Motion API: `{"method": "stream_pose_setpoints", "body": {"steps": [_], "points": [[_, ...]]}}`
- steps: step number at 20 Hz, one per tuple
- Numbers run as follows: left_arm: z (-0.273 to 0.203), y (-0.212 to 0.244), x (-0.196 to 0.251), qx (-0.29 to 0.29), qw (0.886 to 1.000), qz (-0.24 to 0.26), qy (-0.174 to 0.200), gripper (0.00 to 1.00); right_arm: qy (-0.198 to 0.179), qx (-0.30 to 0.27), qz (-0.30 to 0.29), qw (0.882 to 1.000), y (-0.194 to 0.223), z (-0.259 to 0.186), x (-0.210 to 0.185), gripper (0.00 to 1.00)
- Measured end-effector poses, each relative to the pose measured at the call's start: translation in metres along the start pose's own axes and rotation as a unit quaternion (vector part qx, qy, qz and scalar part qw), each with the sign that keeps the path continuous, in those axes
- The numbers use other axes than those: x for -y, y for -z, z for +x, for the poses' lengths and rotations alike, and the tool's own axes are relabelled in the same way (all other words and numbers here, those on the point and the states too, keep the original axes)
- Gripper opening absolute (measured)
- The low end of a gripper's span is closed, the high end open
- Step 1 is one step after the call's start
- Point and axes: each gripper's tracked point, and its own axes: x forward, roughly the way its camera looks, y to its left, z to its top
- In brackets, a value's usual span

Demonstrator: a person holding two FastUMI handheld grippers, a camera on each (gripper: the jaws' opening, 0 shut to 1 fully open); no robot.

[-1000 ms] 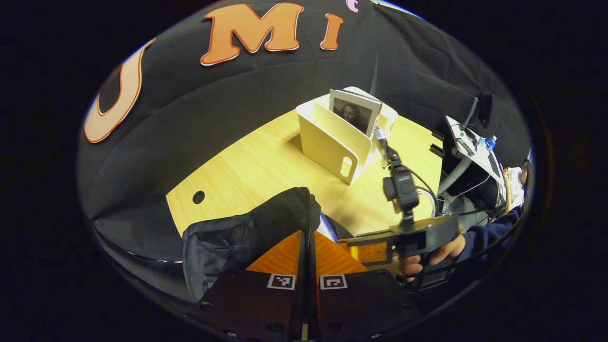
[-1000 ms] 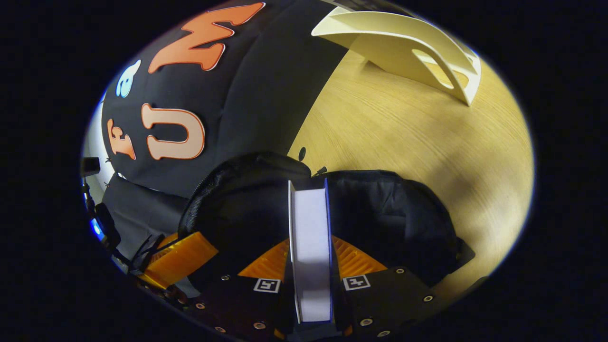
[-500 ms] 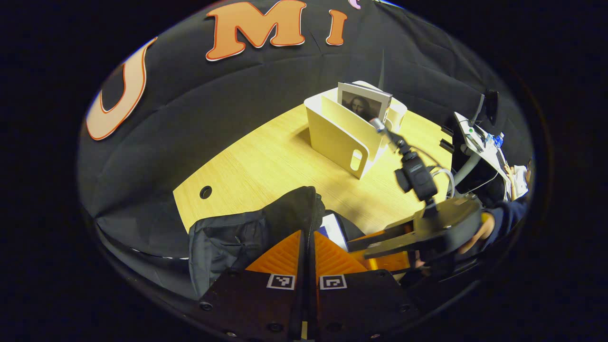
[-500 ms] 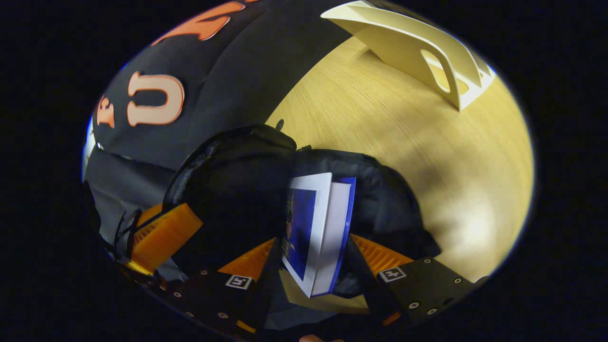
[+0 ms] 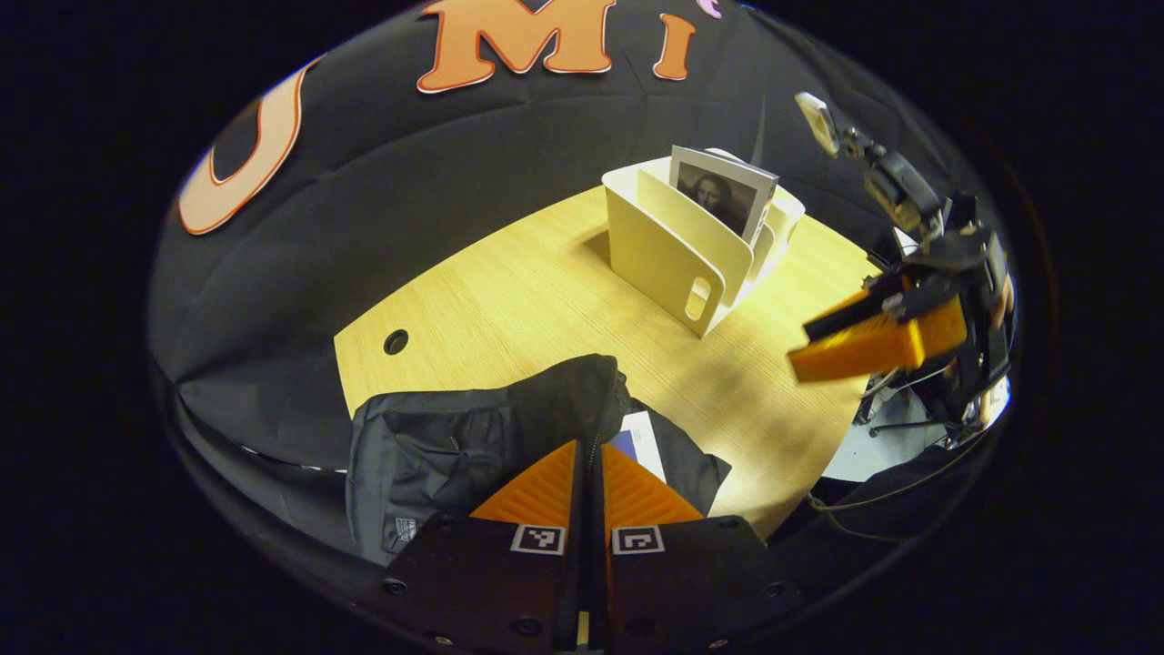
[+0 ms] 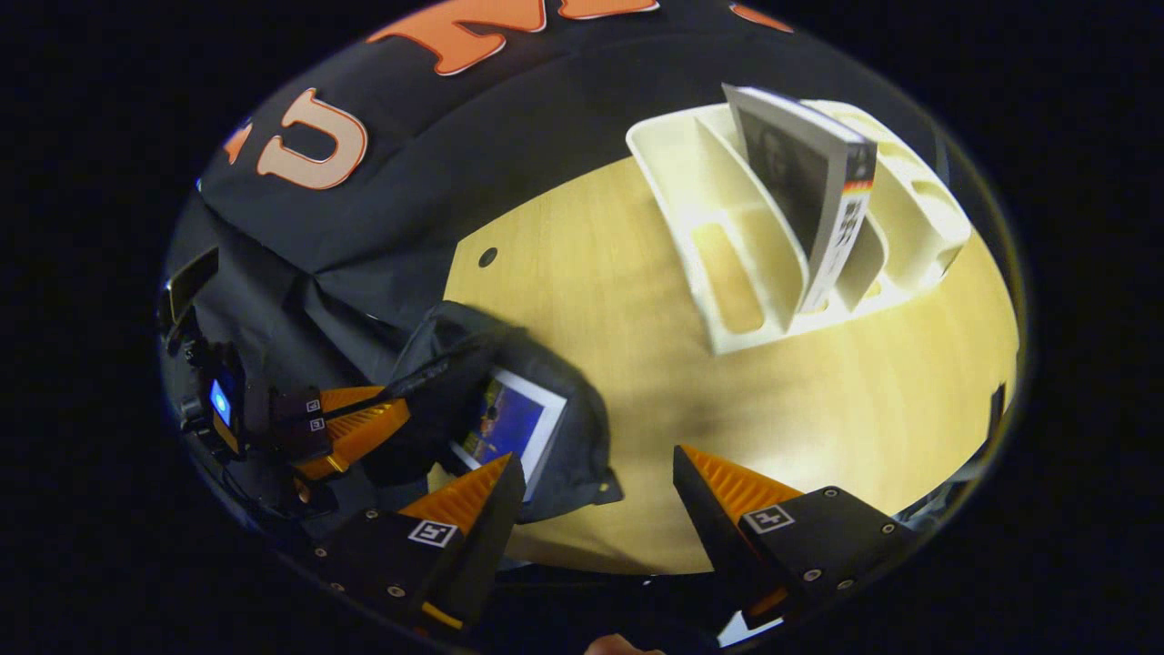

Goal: Open the schoolbag, grab two books from the bookshelf and put them into the schoolbag.

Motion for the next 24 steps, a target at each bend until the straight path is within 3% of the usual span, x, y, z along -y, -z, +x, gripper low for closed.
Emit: {"method": "stream_pose_setpoints", "body": {"steps": [4, 11, 16, 20, 24], "points": [[0.003, -0.001, 0.005, -0.007, 1.0, -0.029, -0.009, 0.05, 0.04, 0.013, -0.047, 0.998, -0.055, -0.034, 0.041, 0.98], [0.006, -0.001, 0.007, -0.022, 0.996, -0.077, -0.032, 0.05, 0.091, -0.001, -0.129, 0.988, -0.14, -0.055, 0.092, 0.98], [0.007, 0.001, 0.007, -0.033, 0.991, -0.113, -0.058, 0.05, 0.113, -0.012, -0.167, 0.979, -0.198, -0.035, 0.112, 0.97], [0.003, 0.006, 0.013, -0.042, 0.986, -0.14, -0.077, 0.05, 0.111, -0.051, -0.152, 0.981, -0.215, 0.004, 0.124, 0.94], [-0.001, 0.01, 0.015, -0.052, 0.983, -0.151, -0.089, 0.05, 0.128, -0.075, -0.142, 0.979, -0.223, 0.037, 0.136, 0.84]]}}
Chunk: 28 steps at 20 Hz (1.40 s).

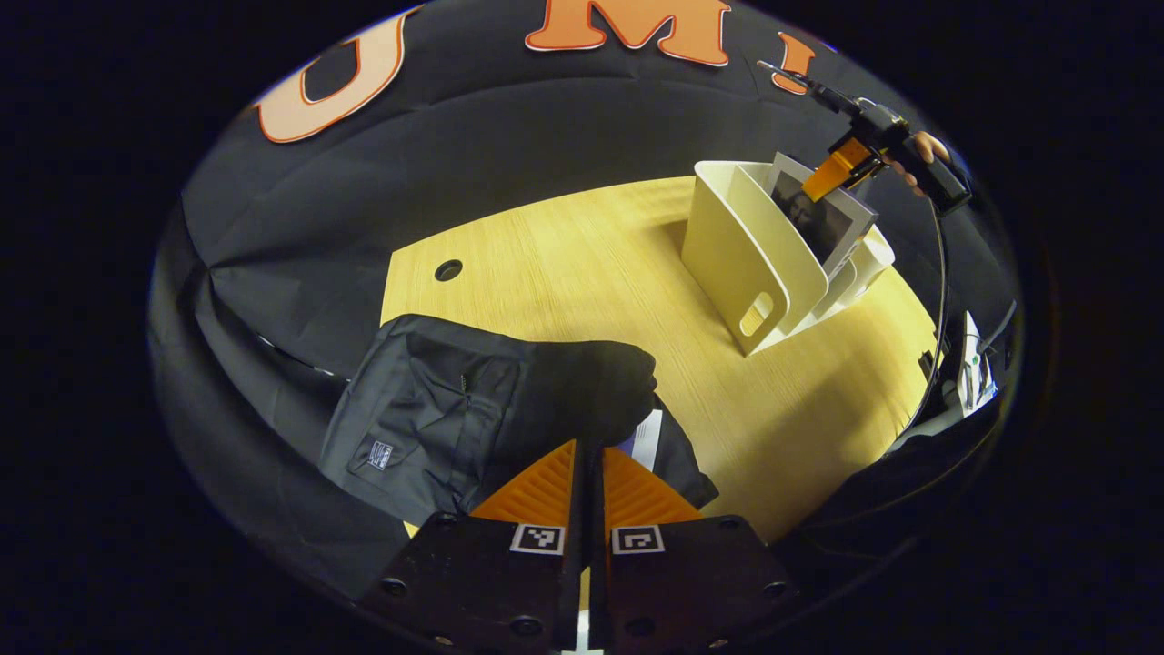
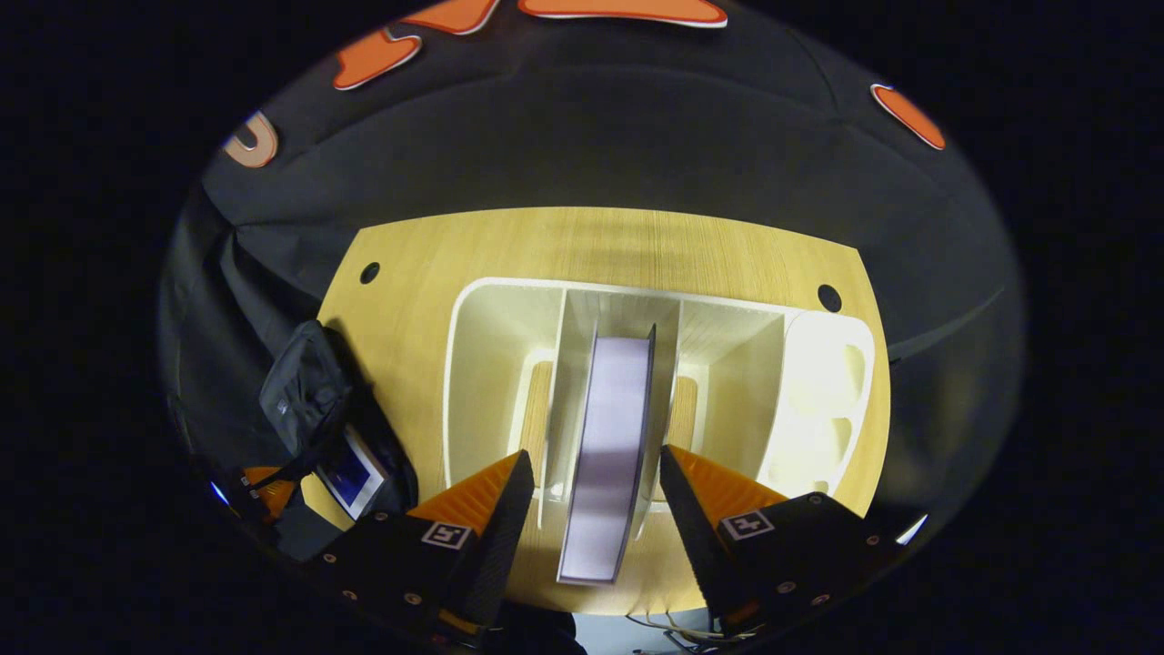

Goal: Open the schoolbag, grab two books from the bookshelf and put them into the schoolbag.

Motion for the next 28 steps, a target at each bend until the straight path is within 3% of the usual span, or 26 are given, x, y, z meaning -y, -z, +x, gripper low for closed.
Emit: {"method": "stream_pose_setpoints", "body": {"steps": [3, 5, 6, 7, 11, 12, 13, 20, 22, 23, 28], "points": [[0.0, -0.001, -0.001, -0.005, 1.0, -0.002, -0.006, 0.05, 0.013, -0.013, -0.003, 1.0, -0.002, 0.014, 0.002, 0.66], [0.0, -0.001, 0.0, -0.007, 1.0, -0.002, -0.005, 0.05, 0.028, -0.019, -0.008, 0.999, -0.001, 0.021, 0.008, 0.63], [0.001, -0.002, 0.0, -0.007, 1.0, 0.0, -0.003, 0.05, 0.03, -0.021, -0.006, 0.999, 0.0, 0.021, 0.008, 0.5], [0.001, -0.003, 0.0, -0.007, 1.0, 0.001, -0.002, 0.05, 0.031, -0.024, 0.0, 0.999, 0.0, 0.021, 0.008, 0.43], [0.003, -0.005, -0.003, -0.003, 1.0, 0.016, 0.005, 0.05, 0.04, -0.03, 0.008, 0.999, 0.007, 0.009, 0.008, 0.39], [0.003, -0.004, -0.003, -0.002, 1.0, 0.02, 0.008, 0.05, 0.043, -0.026, 0.005, 0.999, 0.01, 0.002, 0.007, 0.3], [0.002, -0.005, -0.004, -0.001, 1.0, 0.023, 0.013, 0.05, 0.047, -0.021, 0.002, 0.999, 0.012, -0.005, 0.007, 0.39], [0.002, -0.005, -0.009, 0.018, 0.997, 0.059, 0.047, 0.05, 0.072, 0.017, 0.028, 0.997, 0.046, -0.07, 0.004, 0.38], [0.001, -0.004, -0.01, 0.024, 0.995, 0.071, 0.059, 0.1, 0.073, 0.024, 0.048, 0.996, 0.064, -0.087, -0.003, 0.38], [0.001, -0.004, -0.009, 0.025, 0.995, 0.077, 0.066, 0.05, 0.074, 0.027, 0.056, 0.995, 0.074, -0.093, -0.007, 0.38], [-0.001, -0.002, -0.009, 0.031, 0.99, 0.097, 0.101, 0.05, 0.077, 0.038, 0.129, 0.988, 0.126, -0.11, -0.022, 0.37]]}}
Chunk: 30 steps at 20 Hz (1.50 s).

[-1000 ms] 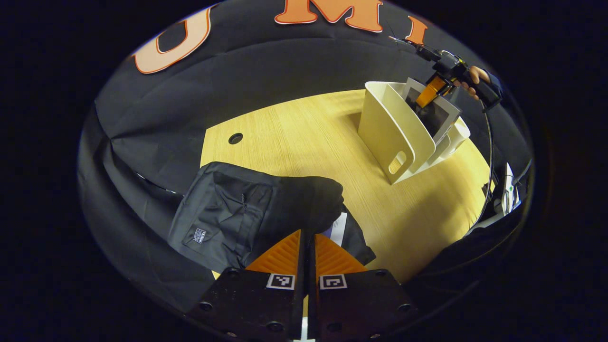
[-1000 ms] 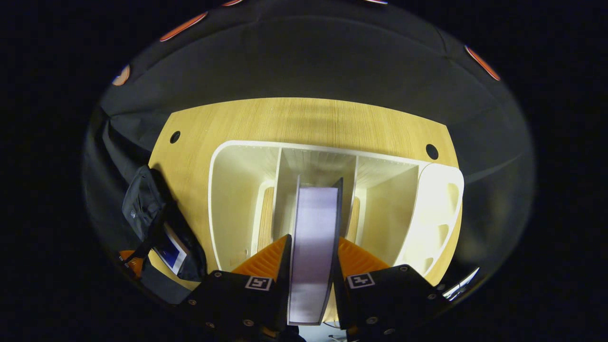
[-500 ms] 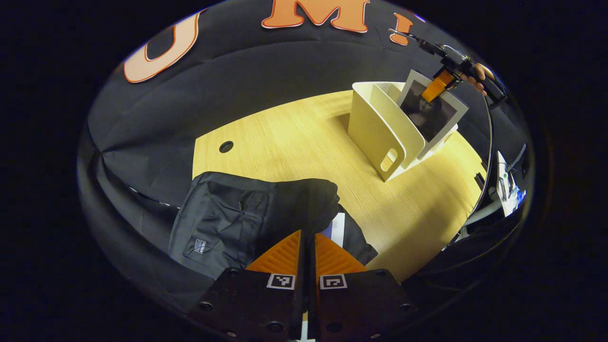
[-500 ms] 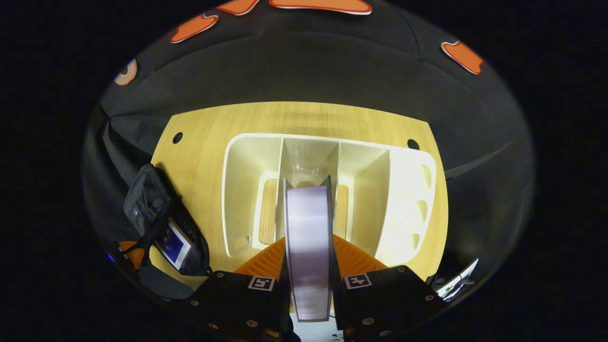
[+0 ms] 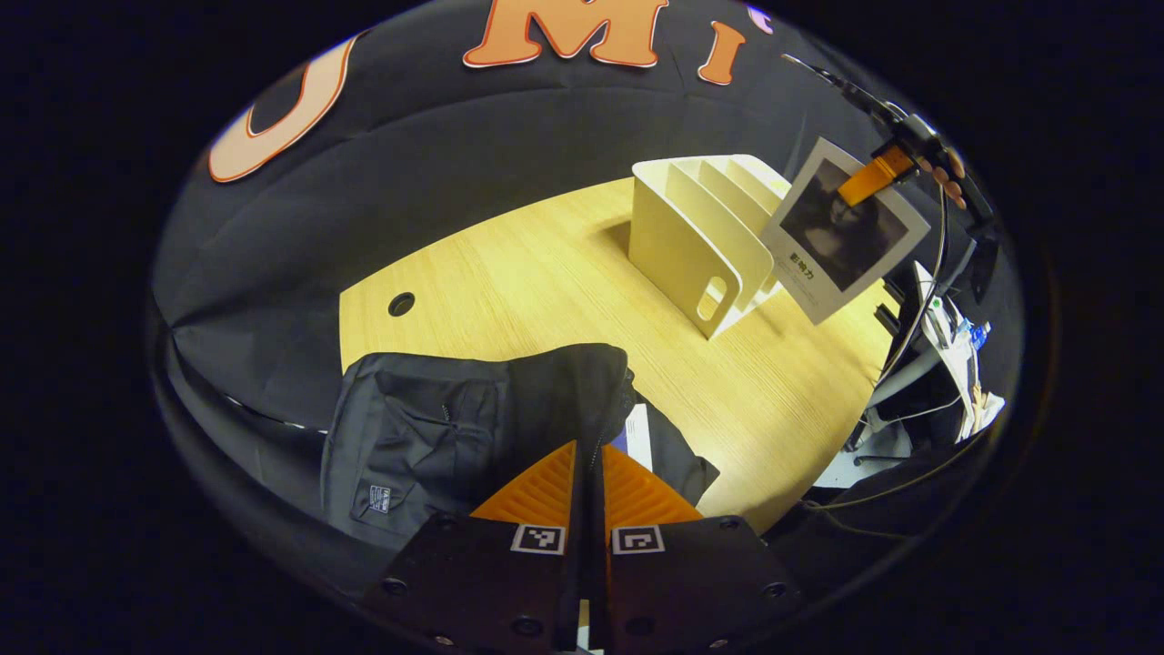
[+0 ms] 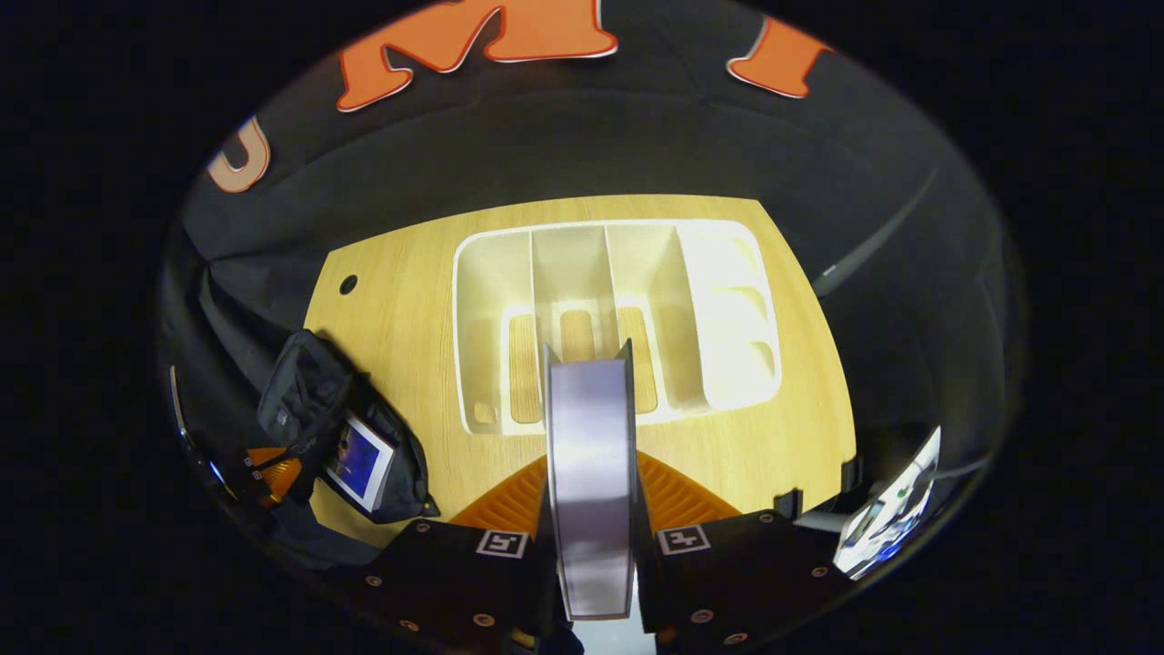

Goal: Open the schoolbag, grab two books from the bookshelf and put them into the schoolbag.

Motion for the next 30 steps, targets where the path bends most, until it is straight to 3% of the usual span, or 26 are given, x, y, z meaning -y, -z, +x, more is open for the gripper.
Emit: {"method": "stream_pose_setpoints", "body": {"steps": [7, 14, 22, 27, 30], "points": [[-0.014, 0.001, -0.015, 0.012, 0.999, 0.034, 0.013, 0.05, -0.032, 0.019, 0.092, 0.995, 0.057, -0.028, -0.026, 0.36], [-0.023, -0.009, -0.028, 0.025, 0.998, 0.049, 0.018, 0.05, -0.141, 0.054, 0.109, 0.982, 0.08, -0.066, -0.103, 0.36], [-0.029, -0.014, -0.036, 0.033, 0.999, 0.036, 0.013, 0.05, -0.264, 0.052, 0.136, 0.953, 0.084, -0.042, -0.191, 0.35], [-0.044, -0.017, -0.036, 0.039, 0.999, 0.033, 0.006, 0.05, -0.306, 0.035, 0.168, 0.936, 0.088, -0.003, -0.238, 0.35], [-0.044, -0.018, -0.033, 0.045, 0.998, 0.03, 0.009, 0.05, -0.346, 0.036, 0.196, 0.917, 0.086, 0.014, -0.264, 0.35]]}}
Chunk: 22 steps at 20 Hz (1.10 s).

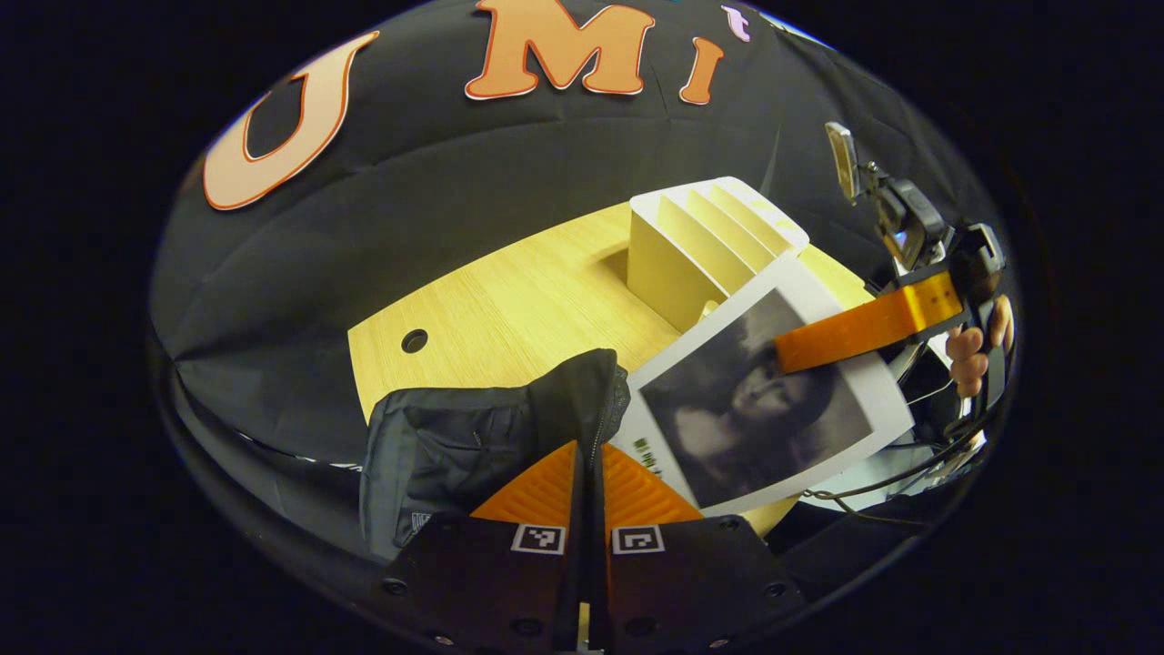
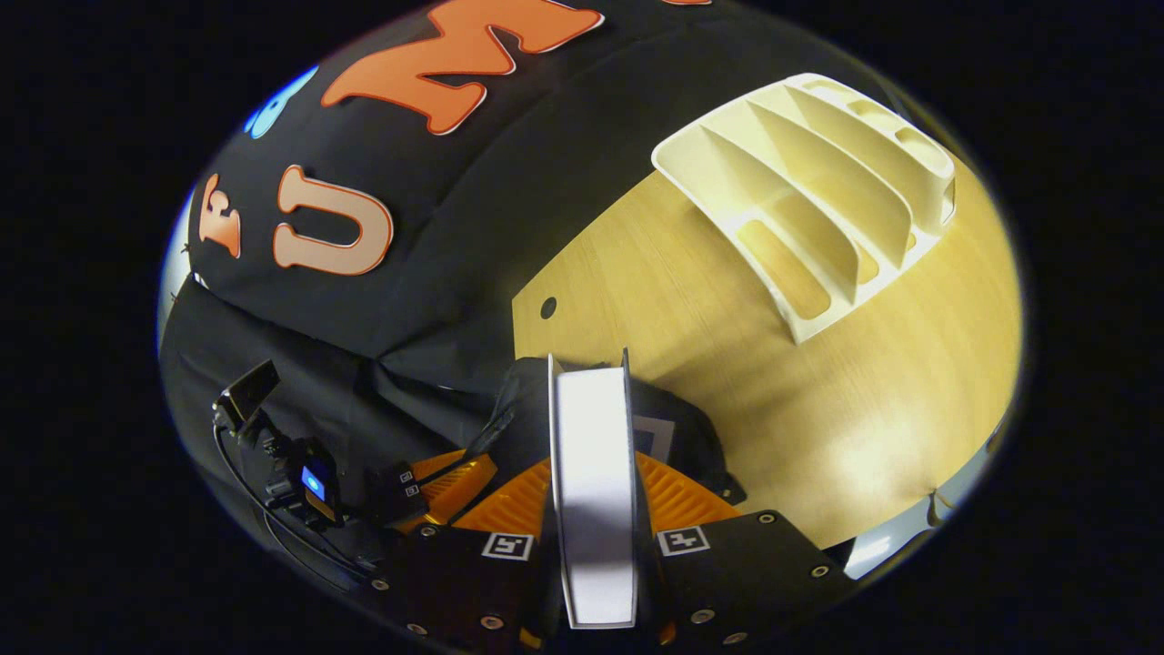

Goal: Open the schoolbag, grab two books from the bookshelf and put them into the schoolbag.

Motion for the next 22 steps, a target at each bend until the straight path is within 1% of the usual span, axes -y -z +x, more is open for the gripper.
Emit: {"method": "stream_pose_setpoints", "body": {"steps": [4, 7, 9, 13, 14, 17, 19, 20, 21, 22], "points": [[0.001, -0.007, 0.006, 0.009, 1.0, -0.006, 0.007, 0.05, -0.024, 0.014, 0.046, 0.999, 0.013, 0.043, 0.008, 0.35], [-0.001, -0.015, 0.014, 0.019, 1.0, -0.001, 0.017, 0.05, -0.054, 0.029, 0.101, 0.993, 0.022, 0.062, 0.007, 0.35], [0.0, -0.018, 0.019, 0.02, 1.0, 0.007, 0.018, 0.05, -0.065, 0.039, 0.114, 0.991, 0.026, 0.076, 0.004, 0.35], [0.002, -0.019, 0.034, 0.016, 0.999, 0.012, 0.034, 0.05, -0.072, 0.032, 0.104, 0.991, 0.039, 0.099, -0.003, 0.36], [0.003, -0.017, 0.037, 0.015, 0.999, 0.01, 0.038, 0.05, -0.069, 0.028, 0.1, 0.992, 0.042, 0.106, -0.003, 0.36], [0.006, -0.016, 0.047, 0.01, 0.999, 0.002, 0.052, 0.05, -0.076, 0.017, 0.095, 0.992, 0.052, 0.123, -0.006, 0.37], [0.007, -0.018, 0.049, 0.011, 0.998, -0.001, 0.054, 0.05, -0.079, 0.011, 0.086, 0.993, 0.056, 0.131, -0.009, 0.38], [0.018, -0.019, 0.048, 0.012, 0.998, -0.003, 0.054, 0.05, -0.079, 0.005, 0.082, 0.993, 0.06, 0.135, -0.01, 0.5], [0.02, -0.019, 0.05, 0.011, 0.998, -0.005, 0.056, 0.1, -0.076, 0.0, 0.081, 0.994, 0.062, 0.14, -0.009, 0.41], [0.019, -0.017, 0.05, 0.01, 0.998, -0.008, 0.059, 0.05, -0.068, -0.009, 0.077, 0.995, 0.066, 0.143, -0.007, 0.42]]}}
